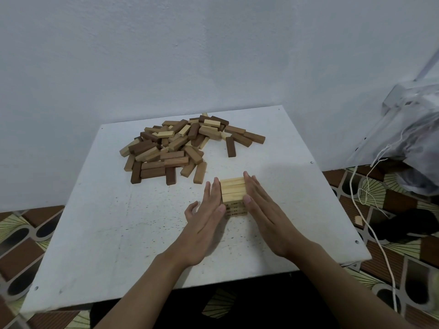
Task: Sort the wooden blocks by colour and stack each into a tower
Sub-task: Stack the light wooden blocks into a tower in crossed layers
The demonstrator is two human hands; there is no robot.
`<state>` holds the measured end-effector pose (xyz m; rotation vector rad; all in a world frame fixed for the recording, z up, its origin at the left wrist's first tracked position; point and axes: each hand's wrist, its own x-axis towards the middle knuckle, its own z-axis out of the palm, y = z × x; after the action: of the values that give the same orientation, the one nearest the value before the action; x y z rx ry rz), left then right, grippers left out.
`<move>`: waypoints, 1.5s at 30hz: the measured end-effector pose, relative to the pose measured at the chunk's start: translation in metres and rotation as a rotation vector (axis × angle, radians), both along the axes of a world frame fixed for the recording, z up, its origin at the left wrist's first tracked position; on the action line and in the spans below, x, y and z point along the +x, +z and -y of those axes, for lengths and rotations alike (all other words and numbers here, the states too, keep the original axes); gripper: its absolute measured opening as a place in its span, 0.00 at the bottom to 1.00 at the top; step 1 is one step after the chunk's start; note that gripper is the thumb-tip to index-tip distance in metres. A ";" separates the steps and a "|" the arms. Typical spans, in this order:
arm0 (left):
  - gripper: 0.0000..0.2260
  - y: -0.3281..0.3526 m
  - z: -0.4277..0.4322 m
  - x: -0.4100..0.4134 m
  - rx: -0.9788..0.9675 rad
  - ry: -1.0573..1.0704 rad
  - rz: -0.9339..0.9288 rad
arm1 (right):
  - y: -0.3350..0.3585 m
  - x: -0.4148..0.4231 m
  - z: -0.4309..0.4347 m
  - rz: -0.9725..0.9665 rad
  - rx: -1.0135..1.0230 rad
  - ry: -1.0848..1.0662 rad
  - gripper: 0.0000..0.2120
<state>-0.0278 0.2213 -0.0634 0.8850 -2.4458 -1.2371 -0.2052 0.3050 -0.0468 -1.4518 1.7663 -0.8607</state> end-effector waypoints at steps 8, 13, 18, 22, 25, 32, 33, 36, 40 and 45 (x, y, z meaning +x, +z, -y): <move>0.24 0.002 -0.001 0.000 0.002 0.000 0.019 | -0.002 0.001 -0.002 0.024 0.002 -0.023 0.31; 0.24 0.006 -0.002 0.000 0.018 -0.007 0.039 | -0.006 0.000 -0.002 0.054 0.010 -0.046 0.33; 0.23 0.008 -0.004 0.001 0.036 0.001 0.037 | -0.008 0.000 -0.004 0.055 -0.005 -0.041 0.34; 0.24 0.006 -0.005 0.000 0.052 0.003 0.032 | -0.009 -0.001 -0.004 0.046 -0.020 -0.026 0.35; 0.26 0.005 -0.005 0.001 0.046 0.006 0.027 | -0.009 0.000 -0.004 0.048 -0.019 -0.025 0.33; 0.26 0.006 -0.005 0.002 0.060 0.010 0.019 | -0.010 -0.001 -0.003 0.047 -0.016 -0.030 0.34; 0.26 0.005 -0.005 0.002 0.062 0.012 0.014 | -0.010 -0.001 -0.003 0.050 -0.019 -0.033 0.34; 0.26 0.005 -0.003 0.006 0.068 0.015 0.007 | -0.009 -0.003 -0.003 0.079 -0.032 -0.061 0.34; 0.22 0.014 0.006 0.014 0.037 0.089 -0.093 | -0.003 -0.008 0.003 0.076 -0.143 -0.203 0.28; 0.18 0.030 0.043 0.021 0.041 0.237 -0.195 | 0.010 -0.019 0.030 0.028 -0.194 -0.268 0.24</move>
<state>-0.0069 0.1780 -0.0336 0.9823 -2.1035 -1.2279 -0.2246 0.2751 -0.0364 -1.3310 1.9273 -1.2141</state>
